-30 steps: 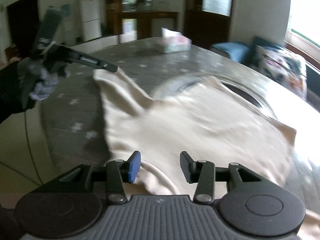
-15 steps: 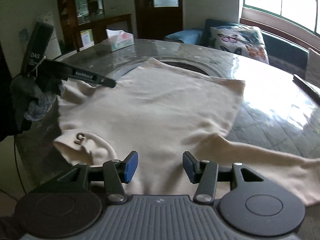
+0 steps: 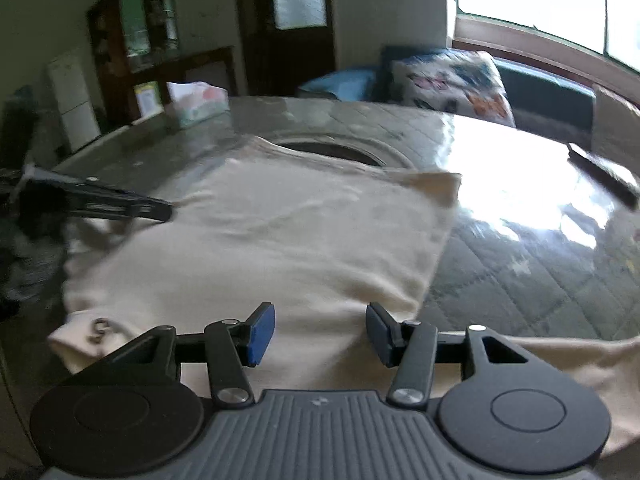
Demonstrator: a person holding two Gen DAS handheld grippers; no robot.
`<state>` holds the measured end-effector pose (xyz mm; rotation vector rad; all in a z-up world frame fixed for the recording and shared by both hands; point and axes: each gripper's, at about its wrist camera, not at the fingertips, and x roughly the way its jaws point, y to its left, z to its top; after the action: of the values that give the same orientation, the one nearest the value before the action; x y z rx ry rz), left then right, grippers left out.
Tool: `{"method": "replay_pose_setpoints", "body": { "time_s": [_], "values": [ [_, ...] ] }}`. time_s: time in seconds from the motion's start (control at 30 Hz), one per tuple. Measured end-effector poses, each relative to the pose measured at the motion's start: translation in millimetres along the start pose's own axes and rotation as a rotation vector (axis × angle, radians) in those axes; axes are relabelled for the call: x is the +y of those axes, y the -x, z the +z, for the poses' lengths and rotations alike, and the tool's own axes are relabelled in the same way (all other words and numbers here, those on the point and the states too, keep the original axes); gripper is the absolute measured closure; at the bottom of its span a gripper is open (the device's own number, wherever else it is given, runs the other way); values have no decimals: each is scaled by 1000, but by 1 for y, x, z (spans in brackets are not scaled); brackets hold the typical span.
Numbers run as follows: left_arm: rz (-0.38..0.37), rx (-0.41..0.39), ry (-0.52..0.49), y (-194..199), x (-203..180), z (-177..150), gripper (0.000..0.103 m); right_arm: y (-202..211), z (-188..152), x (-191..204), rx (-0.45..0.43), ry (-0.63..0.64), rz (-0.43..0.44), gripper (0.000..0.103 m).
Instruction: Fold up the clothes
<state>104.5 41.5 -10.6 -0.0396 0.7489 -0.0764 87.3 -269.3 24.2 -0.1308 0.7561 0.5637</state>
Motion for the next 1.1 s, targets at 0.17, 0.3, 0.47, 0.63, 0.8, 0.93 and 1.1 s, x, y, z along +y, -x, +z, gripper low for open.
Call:
{"method": "replay_pose_setpoints", "body": {
  "time_s": [0.17, 0.3, 0.47, 0.63, 0.8, 0.93, 1.1],
  "values": [
    [-31, -9, -26, 10, -14, 2, 82, 26, -3, -11, -70, -34, -19, 48],
    [-94, -21, -91, 23, -42, -1, 74, 51, -14, -32, -109, -79, -108, 48],
    [-180, -33, -177, 37, -79, -6, 64, 69, -43, -79, -85, -178, -298, 48],
    [-213, -19, -225, 38, -104, -14, 58, 79, -66, -120, -52, -266, -446, 49],
    [-230, -4, -267, 38, -125, -22, 52, 80, -76, -142, -60, -346, -479, 51],
    [-243, 8, -301, 38, -142, -28, 50, 76, -78, -145, -79, -371, -465, 56],
    [-239, 17, -326, 37, -154, -33, 50, 76, -78, -147, -107, -393, -487, 94]
  ]
}}
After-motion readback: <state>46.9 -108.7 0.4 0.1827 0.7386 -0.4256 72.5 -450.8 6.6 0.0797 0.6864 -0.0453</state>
